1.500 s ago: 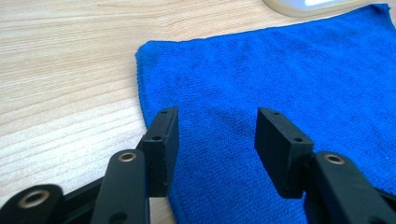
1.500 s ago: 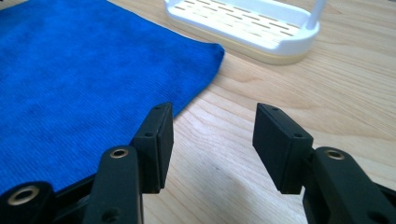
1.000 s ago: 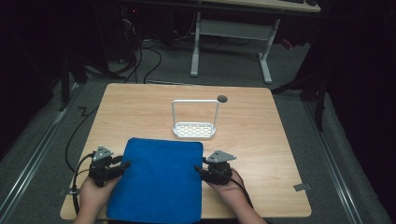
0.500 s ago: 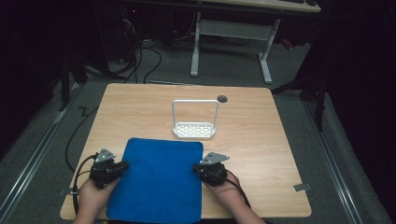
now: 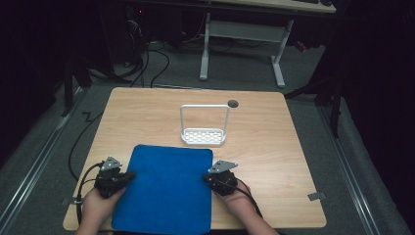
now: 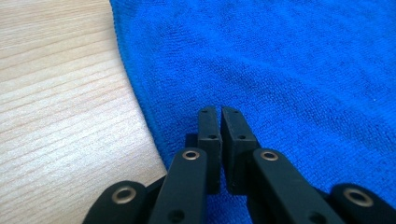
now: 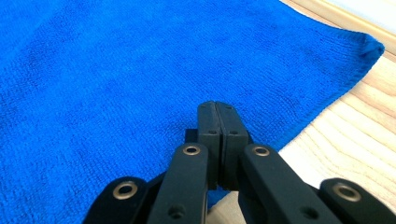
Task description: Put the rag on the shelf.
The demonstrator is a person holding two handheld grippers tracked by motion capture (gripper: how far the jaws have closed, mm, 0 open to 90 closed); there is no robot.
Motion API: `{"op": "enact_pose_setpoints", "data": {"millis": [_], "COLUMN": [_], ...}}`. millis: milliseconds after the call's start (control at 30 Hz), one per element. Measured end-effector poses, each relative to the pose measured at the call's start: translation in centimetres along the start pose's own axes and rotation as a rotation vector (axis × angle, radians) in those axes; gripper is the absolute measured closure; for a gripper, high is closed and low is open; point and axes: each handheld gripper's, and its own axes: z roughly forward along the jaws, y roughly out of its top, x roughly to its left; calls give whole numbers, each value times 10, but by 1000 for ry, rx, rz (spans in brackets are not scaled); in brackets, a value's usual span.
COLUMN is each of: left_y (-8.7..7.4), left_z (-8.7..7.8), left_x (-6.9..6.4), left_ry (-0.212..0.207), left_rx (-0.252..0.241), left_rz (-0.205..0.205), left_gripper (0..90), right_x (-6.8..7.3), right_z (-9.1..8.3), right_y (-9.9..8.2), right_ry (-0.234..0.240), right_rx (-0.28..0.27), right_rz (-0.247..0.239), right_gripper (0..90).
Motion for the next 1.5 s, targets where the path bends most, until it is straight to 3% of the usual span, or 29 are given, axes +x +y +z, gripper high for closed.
{"op": "enact_pose_setpoints", "data": {"millis": [233,300,333,467,767,900,1000,1233,1500], "left_y": [1,4,8,16,22,22,22,25,25], "left_z": [2,4,7,16,26,29,33,41,41], "left_x": [-2,-7,-14,-26,-41,-51,-63,-88,-93], "left_ry": [-40,-63,-76,-99,-163,-185,-225,-253,-263], "left_rx": [8,25,41,57,65,71,67,67,71], "left_rz": [5,16,55,103,134,159,173,235,249], "left_gripper": [874,874,873,870,861,859,845,839,833], "right_x": [-3,-4,-6,-13,-30,-39,-44,-47,-49], "right_z": [-4,-6,-9,-18,-40,-48,-51,-52,-57], "right_y": [-3,-5,-8,-16,-34,-40,-42,-43,-45], "right_ry": [-4,-11,-20,-43,-86,-95,-106,-117,-148], "right_rx": [4,2,3,3,18,19,26,28,45], "right_rz": [6,8,15,33,91,124,127,134,114], "right_gripper": [900,900,900,900,900,900,900,900,900]}}
